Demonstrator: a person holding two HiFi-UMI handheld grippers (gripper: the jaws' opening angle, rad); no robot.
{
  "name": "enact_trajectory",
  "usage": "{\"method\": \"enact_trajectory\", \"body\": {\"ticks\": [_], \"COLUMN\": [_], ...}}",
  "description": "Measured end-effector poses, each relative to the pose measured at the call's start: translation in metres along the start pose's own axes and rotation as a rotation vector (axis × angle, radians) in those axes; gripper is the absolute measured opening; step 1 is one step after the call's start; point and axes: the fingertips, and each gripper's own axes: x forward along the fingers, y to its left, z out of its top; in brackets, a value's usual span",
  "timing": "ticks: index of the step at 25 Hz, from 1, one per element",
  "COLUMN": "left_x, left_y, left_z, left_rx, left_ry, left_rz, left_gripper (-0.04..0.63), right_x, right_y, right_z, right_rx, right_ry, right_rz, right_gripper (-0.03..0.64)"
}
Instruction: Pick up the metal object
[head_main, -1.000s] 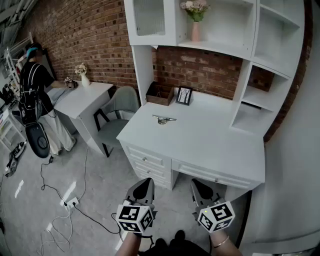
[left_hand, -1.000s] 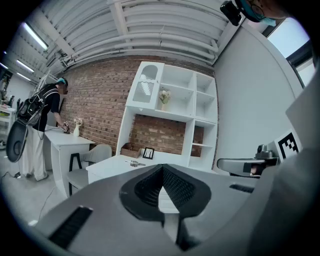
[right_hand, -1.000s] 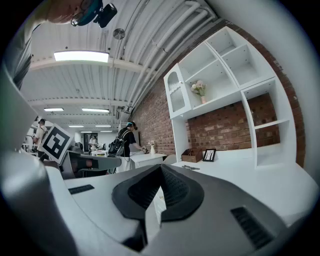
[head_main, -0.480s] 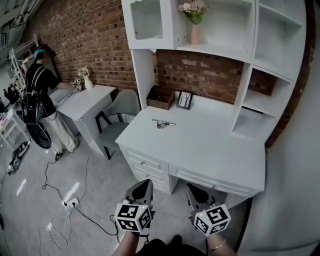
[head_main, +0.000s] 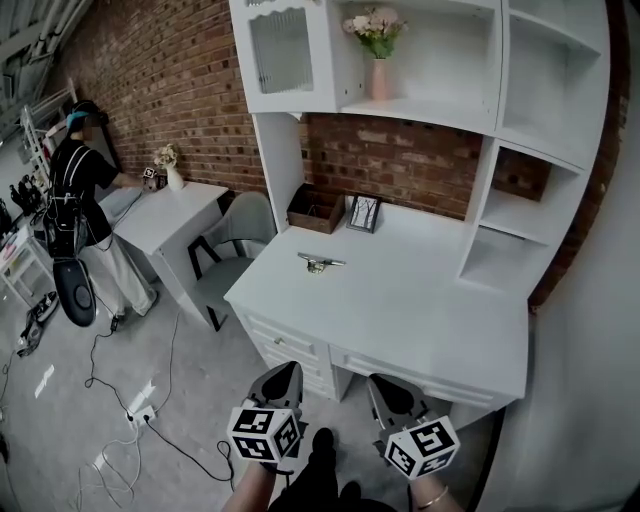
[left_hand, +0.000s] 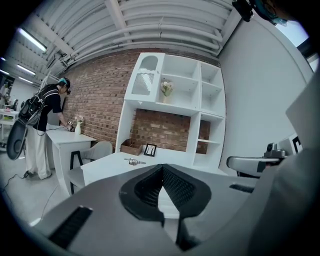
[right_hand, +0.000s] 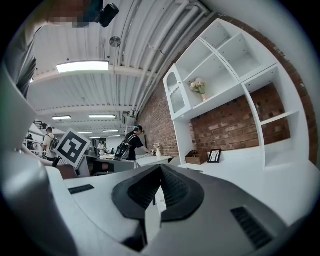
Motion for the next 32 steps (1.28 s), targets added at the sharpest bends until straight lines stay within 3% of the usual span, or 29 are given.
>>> {"method": "enact_trajectory", "body": {"ticks": [6, 18, 32], "left_x": [0.038, 0.158, 0.287], "left_y": [0.021, 0.074, 0.148], "left_z": [0.000, 0.026, 0.023], "left_rx": [-0.031, -0.155, -0.505], "left_ry": [0.008, 0.007, 0.076], "left_rz": [0.012, -0.065, -0.137], "left_gripper": [0.009, 0.037, 0.120], "right_x": [0.023, 0.124, 0.228], "right_y": [-0.024, -0.090, -0.145], "right_z": [-0.003, 0.003, 0.001], "right_rx": [0.004, 0.019, 0.056], "right_ry": [0.011, 0.045, 0.104], "right_rz": [-0.023, -0.053, -0.103], "right_gripper": [0.005, 0.005, 0.005]}}
